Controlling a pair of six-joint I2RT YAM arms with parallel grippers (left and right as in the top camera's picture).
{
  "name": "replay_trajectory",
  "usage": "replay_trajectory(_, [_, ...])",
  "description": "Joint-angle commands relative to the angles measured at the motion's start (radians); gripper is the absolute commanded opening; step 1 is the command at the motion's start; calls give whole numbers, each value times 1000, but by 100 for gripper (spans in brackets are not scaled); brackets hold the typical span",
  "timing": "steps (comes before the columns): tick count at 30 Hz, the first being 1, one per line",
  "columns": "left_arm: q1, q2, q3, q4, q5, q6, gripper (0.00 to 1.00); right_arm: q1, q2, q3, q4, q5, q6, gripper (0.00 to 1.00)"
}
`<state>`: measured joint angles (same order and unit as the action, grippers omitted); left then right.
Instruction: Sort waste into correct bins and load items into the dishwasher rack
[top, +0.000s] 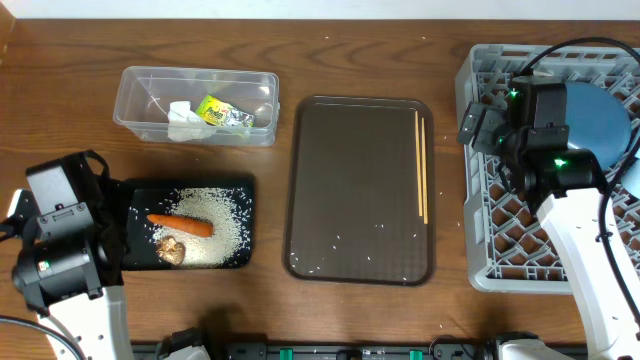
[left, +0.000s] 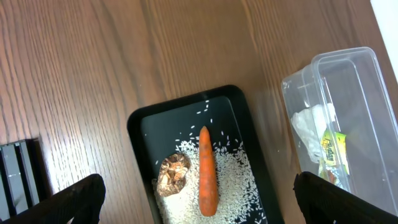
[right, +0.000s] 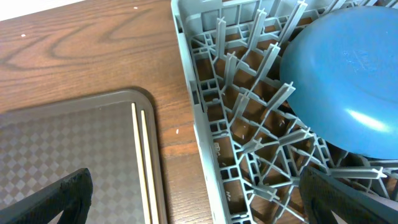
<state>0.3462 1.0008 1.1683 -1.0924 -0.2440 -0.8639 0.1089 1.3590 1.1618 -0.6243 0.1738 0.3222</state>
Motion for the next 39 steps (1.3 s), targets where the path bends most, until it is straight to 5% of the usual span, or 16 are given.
replay_trajectory(1, [6, 10, 1, -3, -30, 6, 98, -1, -6, 3, 6, -89, 63, 99])
replay_trajectory(10, [6, 13, 1, -3, -30, 6, 98, 22, 0, 3, 74, -756, 186, 99])
replay_trajectory(13, [6, 13, 1, -3, -30, 6, 98, 88, 8, 3, 79, -665, 211, 93])
replay_trajectory(22, [6, 13, 1, -3, -30, 6, 98, 332, 188, 3, 26, -158, 377, 96])
replay_trajectory(27, [6, 13, 1, -3, -30, 6, 98, 311, 317, 10, 50, -136, 439, 91])
replay_trajectory(39, [6, 13, 1, -3, -30, 6, 98, 139, 529, 331, -219, -320, 77, 99])
